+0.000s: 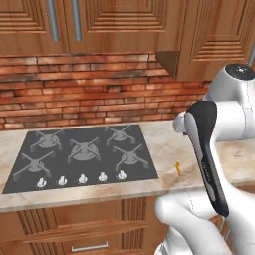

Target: Open the fridge, remove the mango, lemon wedge, and shrimp, and place them on any counter.

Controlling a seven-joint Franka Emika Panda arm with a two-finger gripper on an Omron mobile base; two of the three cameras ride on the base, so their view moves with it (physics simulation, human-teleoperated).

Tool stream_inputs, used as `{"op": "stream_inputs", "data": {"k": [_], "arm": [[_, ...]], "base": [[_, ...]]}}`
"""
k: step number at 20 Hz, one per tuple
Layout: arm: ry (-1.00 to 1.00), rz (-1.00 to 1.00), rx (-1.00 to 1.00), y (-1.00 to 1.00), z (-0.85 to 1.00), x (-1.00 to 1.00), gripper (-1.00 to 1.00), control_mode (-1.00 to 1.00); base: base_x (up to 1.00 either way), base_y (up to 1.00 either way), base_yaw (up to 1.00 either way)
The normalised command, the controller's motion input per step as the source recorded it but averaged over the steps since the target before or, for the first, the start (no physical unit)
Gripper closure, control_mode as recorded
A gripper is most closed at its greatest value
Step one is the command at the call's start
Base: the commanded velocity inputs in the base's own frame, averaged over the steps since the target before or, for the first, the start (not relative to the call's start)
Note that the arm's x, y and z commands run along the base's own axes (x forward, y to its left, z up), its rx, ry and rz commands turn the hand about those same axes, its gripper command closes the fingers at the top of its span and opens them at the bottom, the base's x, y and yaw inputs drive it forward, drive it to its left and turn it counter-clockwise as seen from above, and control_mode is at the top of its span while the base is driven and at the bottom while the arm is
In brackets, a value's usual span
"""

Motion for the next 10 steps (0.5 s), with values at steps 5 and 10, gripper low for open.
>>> {"op": "stream_inputs", "data": {"k": [5, 10], "arm": [[0.0, 0.05, -0.01, 0.04, 0.0, -0.19, -1.0, 1.0], [0.0, 0.0, 0.0, 0.0, 0.0, 0.0, -1.0, 1.0]], "base": [[-0.24, 0.15, 0.04], [-0.39, 0.26, 0.04]]}}
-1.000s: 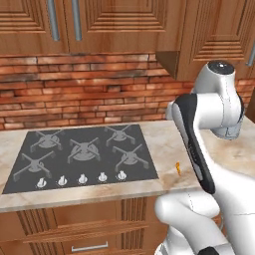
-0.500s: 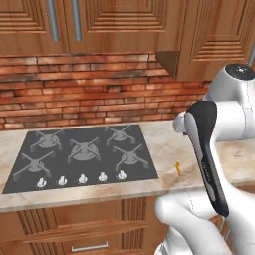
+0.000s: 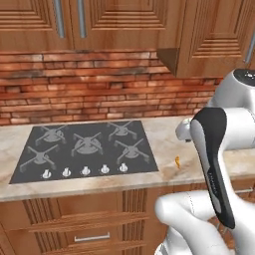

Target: Open the fridge, remove the mango, lemon wedge, and shrimp, and place them on any counter.

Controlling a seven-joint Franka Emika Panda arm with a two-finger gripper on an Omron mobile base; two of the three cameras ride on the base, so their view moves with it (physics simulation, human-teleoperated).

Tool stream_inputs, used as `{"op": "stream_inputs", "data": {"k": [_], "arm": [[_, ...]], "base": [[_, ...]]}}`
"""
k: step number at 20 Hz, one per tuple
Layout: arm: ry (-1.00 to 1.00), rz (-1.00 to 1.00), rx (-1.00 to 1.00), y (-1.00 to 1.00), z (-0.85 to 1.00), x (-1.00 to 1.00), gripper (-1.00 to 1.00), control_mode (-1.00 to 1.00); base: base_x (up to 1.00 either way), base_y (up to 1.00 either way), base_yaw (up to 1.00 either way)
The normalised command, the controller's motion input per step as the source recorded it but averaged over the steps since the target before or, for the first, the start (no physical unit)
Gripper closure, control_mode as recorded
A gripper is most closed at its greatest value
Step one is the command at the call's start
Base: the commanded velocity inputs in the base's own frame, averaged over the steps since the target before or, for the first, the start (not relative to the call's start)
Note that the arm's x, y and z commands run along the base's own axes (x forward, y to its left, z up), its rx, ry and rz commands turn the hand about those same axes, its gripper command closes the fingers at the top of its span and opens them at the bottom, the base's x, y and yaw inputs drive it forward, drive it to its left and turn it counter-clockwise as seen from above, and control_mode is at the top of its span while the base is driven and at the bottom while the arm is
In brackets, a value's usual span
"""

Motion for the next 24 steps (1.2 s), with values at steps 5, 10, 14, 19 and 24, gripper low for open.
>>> {"op": "stream_inputs", "data": {"k": [5, 10, 14, 19, 24], "arm": [[0.0, 0.0, 0.0, 0.0, 0.0, 0.0, -1.0, 1.0], [0.0, 0.0, 0.0, 0.0, 0.0, 0.0, -1.0, 1.0], [0.0, 0.0, 0.0, 0.0, 0.0, 0.0, -1.0, 1.0], [0.0, 0.0, 0.0, 0.0, 0.0, 0.0, -1.0, 1.0], [0.0, 0.0, 0.0, 0.0, 0.0, 0.0, -1.0, 1.0]], "base": [[-0.95, 0.16, 0.21], [-0.38, 0.51, 0.88], [-0.16, 0.47, 1.0], [-0.21, 0.42, 1.0], [-0.12, 0.7, 0.86]]}}
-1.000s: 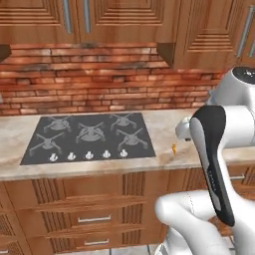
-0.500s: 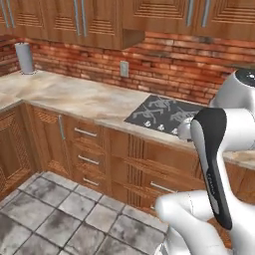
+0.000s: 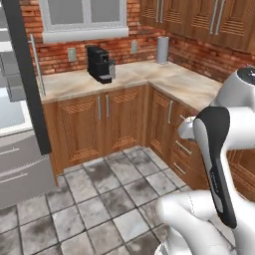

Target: Open the fridge, remove the mango, lemon wedge, and shrimp, and place them on any counter.

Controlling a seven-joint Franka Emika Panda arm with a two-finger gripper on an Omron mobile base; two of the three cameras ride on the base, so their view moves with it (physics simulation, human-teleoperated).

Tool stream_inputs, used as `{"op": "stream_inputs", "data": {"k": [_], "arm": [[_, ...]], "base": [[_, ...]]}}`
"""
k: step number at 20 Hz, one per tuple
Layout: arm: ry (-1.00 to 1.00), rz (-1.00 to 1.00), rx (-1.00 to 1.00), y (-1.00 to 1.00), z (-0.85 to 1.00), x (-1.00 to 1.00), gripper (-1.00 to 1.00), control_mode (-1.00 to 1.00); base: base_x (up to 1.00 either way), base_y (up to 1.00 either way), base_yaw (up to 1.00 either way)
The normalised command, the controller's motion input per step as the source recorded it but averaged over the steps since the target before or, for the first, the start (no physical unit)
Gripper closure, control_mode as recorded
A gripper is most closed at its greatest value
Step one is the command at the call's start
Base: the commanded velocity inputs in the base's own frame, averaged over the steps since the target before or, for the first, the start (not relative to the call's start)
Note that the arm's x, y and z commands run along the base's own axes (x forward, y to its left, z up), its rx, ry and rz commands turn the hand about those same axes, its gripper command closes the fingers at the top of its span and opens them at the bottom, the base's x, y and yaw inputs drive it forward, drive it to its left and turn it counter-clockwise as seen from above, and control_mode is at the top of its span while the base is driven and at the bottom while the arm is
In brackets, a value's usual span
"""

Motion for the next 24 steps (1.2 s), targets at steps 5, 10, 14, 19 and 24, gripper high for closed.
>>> {"op": "stream_inputs", "data": {"k": [5, 10, 14, 19, 24], "arm": [[0.0, 0.0, 0.0, 0.0, 0.0, 0.0, -1.0, 1.0], [0.0, 0.0, 0.0, 0.0, 0.0, 0.0, -1.0, 1.0], [0.0, 0.0, 0.0, 0.0, 0.0, 0.0, -1.0, 1.0], [0.0, 0.0, 0.0, 0.0, 0.0, 0.0, -1.0, 1.0], [0.0, 0.0, 0.0, 0.0, 0.0, 0.0, -1.0, 1.0]], "base": [[0.09, 0.59, 0.21], [0.26, 0.56, 0.07], [0.64, 0.86, 0.09], [0.82, 0.97, 0.19], [0.57, 0.87, 0.24]]}}
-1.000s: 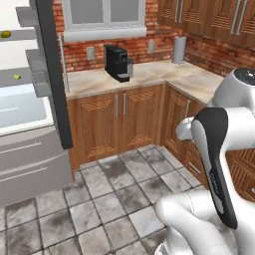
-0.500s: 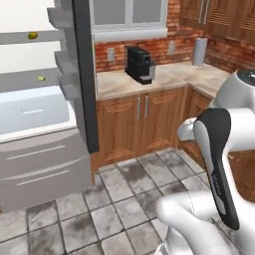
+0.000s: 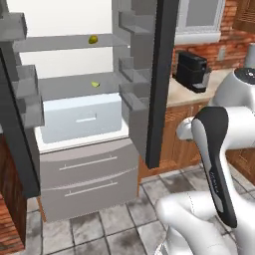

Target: Open the fridge, remove the mango, lemon wedge, and shrimp, and place them on any counter.

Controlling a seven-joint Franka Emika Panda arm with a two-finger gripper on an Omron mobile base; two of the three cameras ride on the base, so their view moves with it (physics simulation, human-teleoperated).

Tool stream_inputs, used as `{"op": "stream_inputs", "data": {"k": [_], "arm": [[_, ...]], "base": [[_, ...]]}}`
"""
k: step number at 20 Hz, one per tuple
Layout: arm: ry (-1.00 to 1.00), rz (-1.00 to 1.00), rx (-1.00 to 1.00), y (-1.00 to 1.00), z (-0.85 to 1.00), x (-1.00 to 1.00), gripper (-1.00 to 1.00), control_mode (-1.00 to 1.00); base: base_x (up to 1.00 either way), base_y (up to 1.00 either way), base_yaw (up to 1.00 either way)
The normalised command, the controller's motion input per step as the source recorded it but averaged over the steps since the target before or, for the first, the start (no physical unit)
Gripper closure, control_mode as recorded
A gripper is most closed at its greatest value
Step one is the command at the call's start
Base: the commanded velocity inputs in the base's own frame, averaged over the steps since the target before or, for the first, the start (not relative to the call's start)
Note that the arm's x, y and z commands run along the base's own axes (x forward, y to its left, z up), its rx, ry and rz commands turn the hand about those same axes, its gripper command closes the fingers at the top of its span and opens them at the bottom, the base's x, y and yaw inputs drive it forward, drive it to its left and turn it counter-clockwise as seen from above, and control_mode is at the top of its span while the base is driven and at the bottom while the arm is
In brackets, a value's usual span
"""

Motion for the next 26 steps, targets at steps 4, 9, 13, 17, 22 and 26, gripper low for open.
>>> {"op": "stream_inputs", "data": {"k": [4, 9, 13, 17, 22, 26], "arm": [[0.0, 0.0, 0.0, 0.0, 0.0, 0.0, -1.0, 1.0], [0.0, 0.0, 0.0, 0.0, 0.0, 0.0, -1.0, 1.0], [0.0, 0.0, 0.0, 0.0, 0.0, 0.0, -1.0, 1.0], [0.0, 0.0, 0.0, 0.0, 0.0, 0.0, -1.0, 1.0], [0.0, 0.0, 0.0, 0.0, 0.0, 0.0, -1.0, 1.0], [0.0, 0.0, 0.0, 0.0, 0.0, 0.0, -1.0, 1.0]], "base": [[0.58, 0.89, 0.23], [0.6, 0.51, 0.21], [0.51, 0.14, 0.08], [0.18, 0.0, 0.0], [0.39, 0.16, 0.02], [0.77, 0.23, 0.05]]}}
